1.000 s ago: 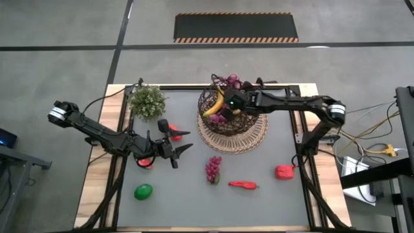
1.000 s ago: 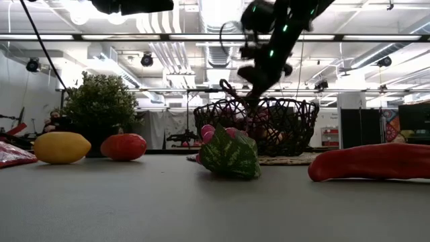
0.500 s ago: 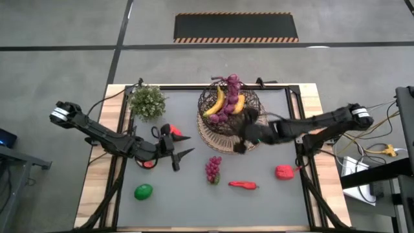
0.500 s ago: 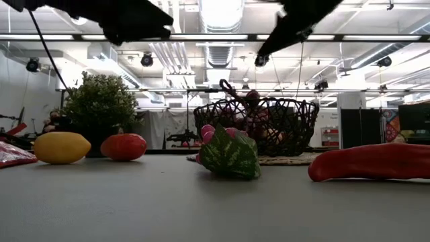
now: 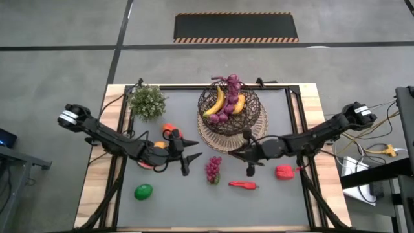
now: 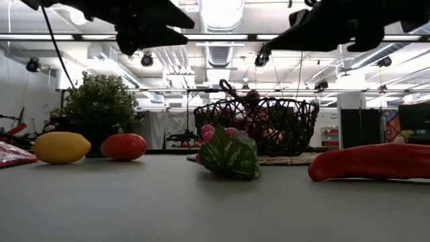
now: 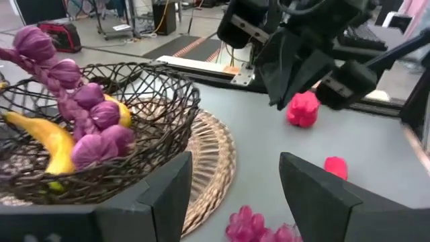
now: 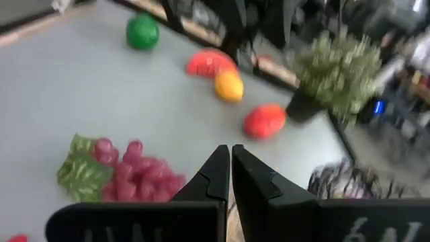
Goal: Build produce basket
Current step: Put the lemon into the black wire basket
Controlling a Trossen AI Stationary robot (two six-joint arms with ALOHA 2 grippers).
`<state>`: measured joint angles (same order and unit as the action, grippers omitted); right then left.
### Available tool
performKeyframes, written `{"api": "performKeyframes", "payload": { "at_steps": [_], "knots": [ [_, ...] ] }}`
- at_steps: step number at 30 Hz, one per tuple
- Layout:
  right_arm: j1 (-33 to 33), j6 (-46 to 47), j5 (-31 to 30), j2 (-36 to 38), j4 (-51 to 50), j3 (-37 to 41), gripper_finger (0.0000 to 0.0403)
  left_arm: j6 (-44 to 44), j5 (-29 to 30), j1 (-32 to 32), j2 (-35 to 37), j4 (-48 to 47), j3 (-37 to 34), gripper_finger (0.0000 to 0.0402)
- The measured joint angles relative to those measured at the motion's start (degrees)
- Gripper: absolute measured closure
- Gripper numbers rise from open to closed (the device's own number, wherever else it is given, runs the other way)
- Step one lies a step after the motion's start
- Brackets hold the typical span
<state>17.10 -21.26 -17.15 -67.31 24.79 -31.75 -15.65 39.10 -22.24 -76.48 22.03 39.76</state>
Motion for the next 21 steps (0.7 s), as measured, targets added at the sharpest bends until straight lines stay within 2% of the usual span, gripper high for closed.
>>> {"api": "performKeyframes", "payload": {
  "at_steps": [5,12,14,21],
  "knots": [
    [-1.0,-4.4,2.4,2.8,10.7,5.8,0.0394,-0.3,-0.1,0.0,-2.4,0.0,2.5,0.0194],
    [-4.4,-2.4,13.0,5.0,25.0,12.8,0.0394,5.5,0.0,1.4,-3.3,0.0,4.5,0.0194],
    [-5.1,-3.5,13.1,5.4,27.8,14.0,0.0394,5.7,0.1,1.7,-3.3,0.0,4.6,0.0194],
    [-8.9,-2.9,13.0,9.2,28.5,16.3,0.0394,5.2,0.2,2.0,-3.3,0.0,4.6,0.0194]
  ]
}}
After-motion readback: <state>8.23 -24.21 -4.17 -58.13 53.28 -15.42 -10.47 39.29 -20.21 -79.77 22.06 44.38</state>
